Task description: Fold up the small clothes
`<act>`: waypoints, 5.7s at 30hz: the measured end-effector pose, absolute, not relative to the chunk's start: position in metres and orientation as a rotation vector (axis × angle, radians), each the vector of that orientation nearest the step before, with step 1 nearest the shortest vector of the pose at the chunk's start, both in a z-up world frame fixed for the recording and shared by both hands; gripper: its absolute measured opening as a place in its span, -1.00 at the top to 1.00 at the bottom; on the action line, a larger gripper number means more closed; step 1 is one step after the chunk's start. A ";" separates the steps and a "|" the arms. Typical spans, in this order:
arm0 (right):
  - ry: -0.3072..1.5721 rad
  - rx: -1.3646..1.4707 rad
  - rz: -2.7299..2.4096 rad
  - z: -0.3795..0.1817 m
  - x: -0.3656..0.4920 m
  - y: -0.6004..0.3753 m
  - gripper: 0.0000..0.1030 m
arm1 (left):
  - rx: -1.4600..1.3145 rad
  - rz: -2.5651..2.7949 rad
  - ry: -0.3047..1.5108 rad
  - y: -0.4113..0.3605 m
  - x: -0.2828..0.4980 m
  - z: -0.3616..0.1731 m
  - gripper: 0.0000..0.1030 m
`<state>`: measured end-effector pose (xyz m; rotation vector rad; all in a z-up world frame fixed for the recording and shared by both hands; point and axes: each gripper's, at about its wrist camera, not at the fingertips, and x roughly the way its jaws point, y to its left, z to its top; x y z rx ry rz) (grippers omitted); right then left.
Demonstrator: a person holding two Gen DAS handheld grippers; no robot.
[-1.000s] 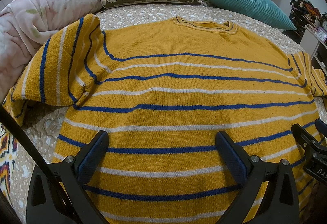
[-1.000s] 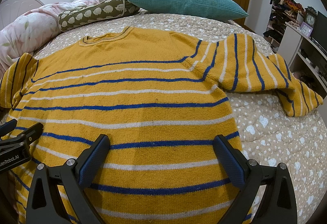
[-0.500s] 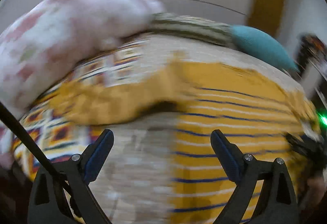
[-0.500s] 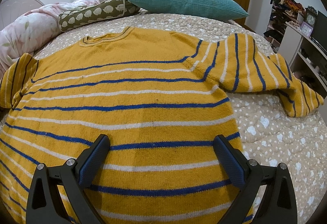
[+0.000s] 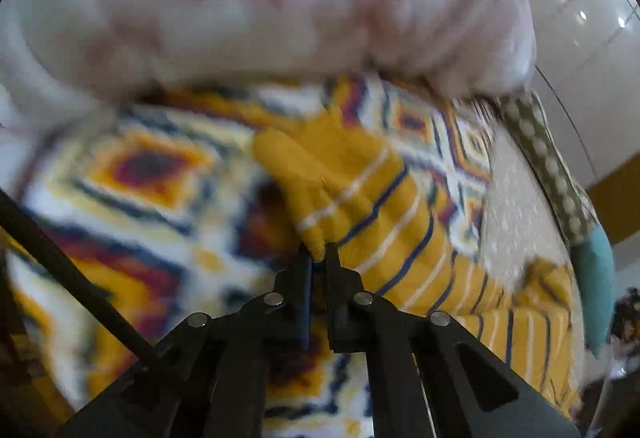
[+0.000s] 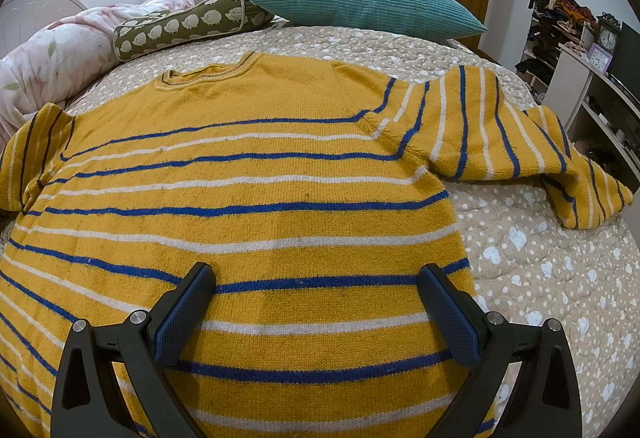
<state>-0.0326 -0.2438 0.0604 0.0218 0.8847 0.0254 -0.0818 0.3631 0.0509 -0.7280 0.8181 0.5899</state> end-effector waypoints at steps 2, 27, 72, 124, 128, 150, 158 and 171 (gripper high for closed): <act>0.885 0.022 0.025 0.060 -0.033 -0.244 -1.00 | -0.561 0.731 0.764 0.363 -0.090 0.080 0.90; 0.779 0.075 0.082 0.102 -0.088 -0.243 -0.79 | -0.123 0.086 0.804 0.008 -0.100 0.098 -0.38; 0.829 0.014 0.076 0.055 -0.114 -0.222 -0.99 | -0.020 0.110 0.908 -0.029 -0.139 0.019 -1.00; 0.822 0.008 0.073 0.055 -0.115 -0.221 -0.99 | -0.019 0.109 0.906 -0.029 -0.139 0.019 -1.00; 0.821 0.007 0.073 0.055 -0.115 -0.221 -0.99 | -0.019 0.109 0.906 -0.029 -0.139 0.019 -1.00; 0.819 0.006 0.073 0.055 -0.116 -0.220 -0.99 | -0.019 0.109 0.905 -0.029 -0.139 0.019 -1.00; 0.818 0.006 0.072 0.055 -0.116 -0.220 -0.99 | -0.019 0.109 0.905 -0.029 -0.139 0.019 -1.00; 0.817 0.005 0.072 0.054 -0.117 -0.219 -0.99 | -0.019 0.109 0.905 -0.029 -0.139 0.018 -1.00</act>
